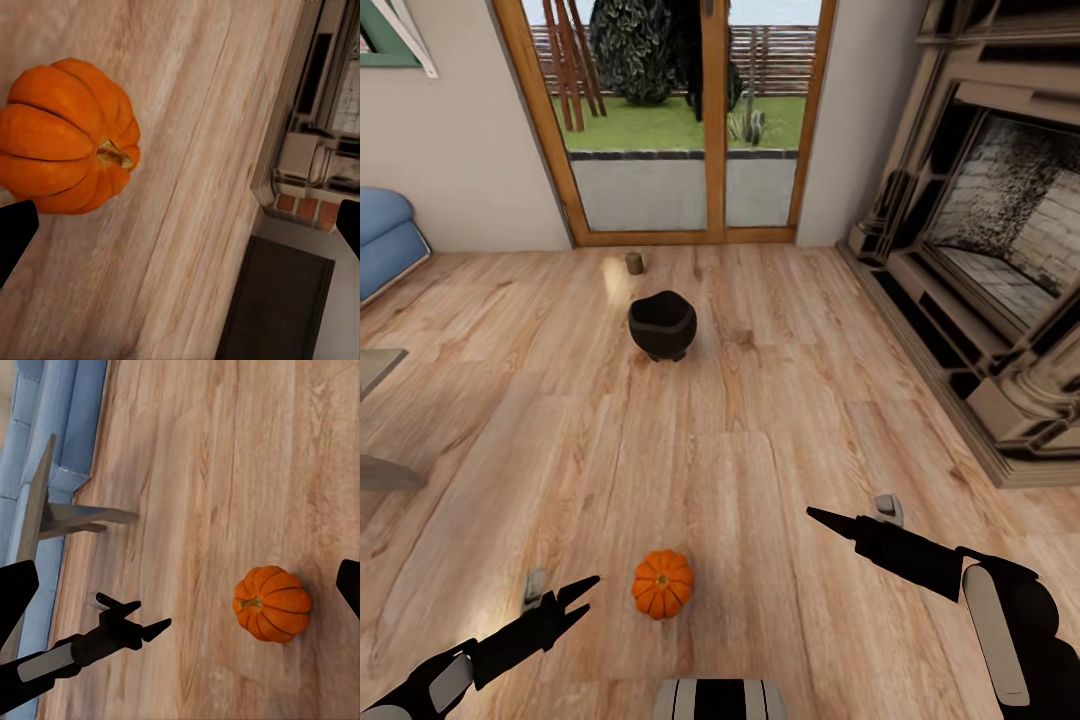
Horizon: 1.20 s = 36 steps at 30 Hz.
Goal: Place each of the two pumpkins and all three candles from the living room inside a cabinet in the living room (use any cabinet), then make sure every cabinet is closed, and position the cauldron so it is next to a table in the living room.
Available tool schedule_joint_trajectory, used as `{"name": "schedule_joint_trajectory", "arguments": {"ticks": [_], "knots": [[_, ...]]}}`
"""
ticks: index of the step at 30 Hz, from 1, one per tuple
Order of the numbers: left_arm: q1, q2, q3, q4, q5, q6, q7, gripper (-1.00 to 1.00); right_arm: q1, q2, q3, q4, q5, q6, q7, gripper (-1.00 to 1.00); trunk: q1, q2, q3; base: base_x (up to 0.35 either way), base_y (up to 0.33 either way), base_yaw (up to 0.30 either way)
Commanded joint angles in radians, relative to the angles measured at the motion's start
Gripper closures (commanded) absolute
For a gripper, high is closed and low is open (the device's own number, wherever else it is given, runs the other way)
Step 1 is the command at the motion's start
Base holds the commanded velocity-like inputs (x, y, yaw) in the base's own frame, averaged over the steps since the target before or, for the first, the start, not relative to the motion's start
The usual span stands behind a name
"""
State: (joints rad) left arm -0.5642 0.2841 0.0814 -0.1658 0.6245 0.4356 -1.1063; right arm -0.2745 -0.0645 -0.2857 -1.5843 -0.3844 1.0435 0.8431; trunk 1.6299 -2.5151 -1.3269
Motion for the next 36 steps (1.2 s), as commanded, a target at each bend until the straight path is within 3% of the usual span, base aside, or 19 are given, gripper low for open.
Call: {"name": "schedule_joint_trajectory", "arguments": {"ticks": [1, 22, 36], "knots": [[0.0, 0.0, 0.008, 0.0, -0.005, 0.01, -0.003, -1.0, 0.0, 0.0, -0.001, 0.0, 0.004, 0.004, 0.006, -1.0, 0.0, 0.0, -0.001, 0.008, 0.083, 0.0], [0.0, -0.002, 0.002, -0.001, -0.005, 0.008, 0.004, -1.0, 0.0, 0.0, -0.002, 0.0, 0.004, 0.004, 0.008, -1.0, 0.0, 0.0, -0.001, 0.058, 0.017, 0.0], [-0.004, -0.003, 0.002, -0.008, -0.006, -0.023, 0.005, -1.0, 0.0, -0.001, -0.006, 0.0, 0.004, 0.004, 0.01, -1.0, 0.006, -0.004, -0.055, 0.0, 0.0, 0.0]]}}
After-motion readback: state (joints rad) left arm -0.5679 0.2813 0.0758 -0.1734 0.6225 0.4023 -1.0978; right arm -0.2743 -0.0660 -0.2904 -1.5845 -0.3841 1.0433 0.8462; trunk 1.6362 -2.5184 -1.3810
